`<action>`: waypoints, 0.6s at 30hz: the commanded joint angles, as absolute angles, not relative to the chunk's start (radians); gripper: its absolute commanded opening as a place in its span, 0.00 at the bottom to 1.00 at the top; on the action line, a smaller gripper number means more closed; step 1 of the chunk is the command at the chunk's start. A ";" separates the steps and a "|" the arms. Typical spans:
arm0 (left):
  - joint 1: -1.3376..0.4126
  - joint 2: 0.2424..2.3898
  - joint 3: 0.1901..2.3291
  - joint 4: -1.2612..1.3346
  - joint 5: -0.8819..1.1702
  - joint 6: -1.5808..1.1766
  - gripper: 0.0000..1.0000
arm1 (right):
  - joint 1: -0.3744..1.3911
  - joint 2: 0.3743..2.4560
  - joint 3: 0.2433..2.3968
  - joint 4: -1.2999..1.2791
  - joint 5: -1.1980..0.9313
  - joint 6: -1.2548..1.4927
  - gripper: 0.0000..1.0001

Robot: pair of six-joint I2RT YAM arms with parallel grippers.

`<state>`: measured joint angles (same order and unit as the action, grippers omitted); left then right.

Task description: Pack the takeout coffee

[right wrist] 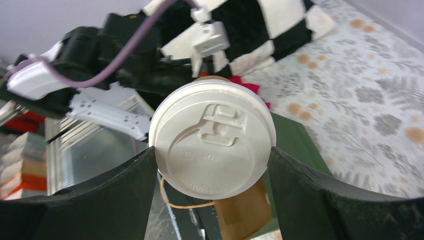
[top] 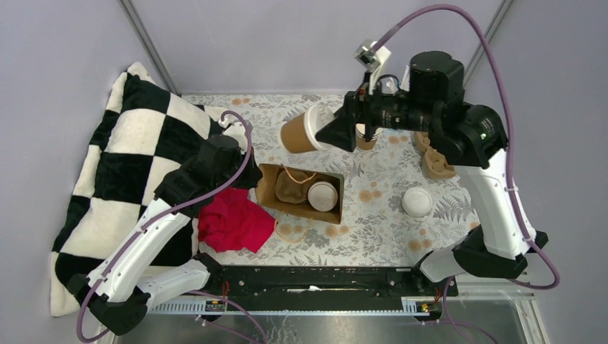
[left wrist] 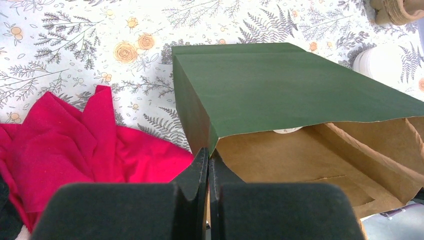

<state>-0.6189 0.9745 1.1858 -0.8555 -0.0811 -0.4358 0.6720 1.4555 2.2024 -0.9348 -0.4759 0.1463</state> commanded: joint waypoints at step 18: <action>-0.620 0.984 1.270 -0.883 -0.117 -0.434 0.00 | 1.157 1.496 1.977 -0.959 -0.085 -0.162 0.56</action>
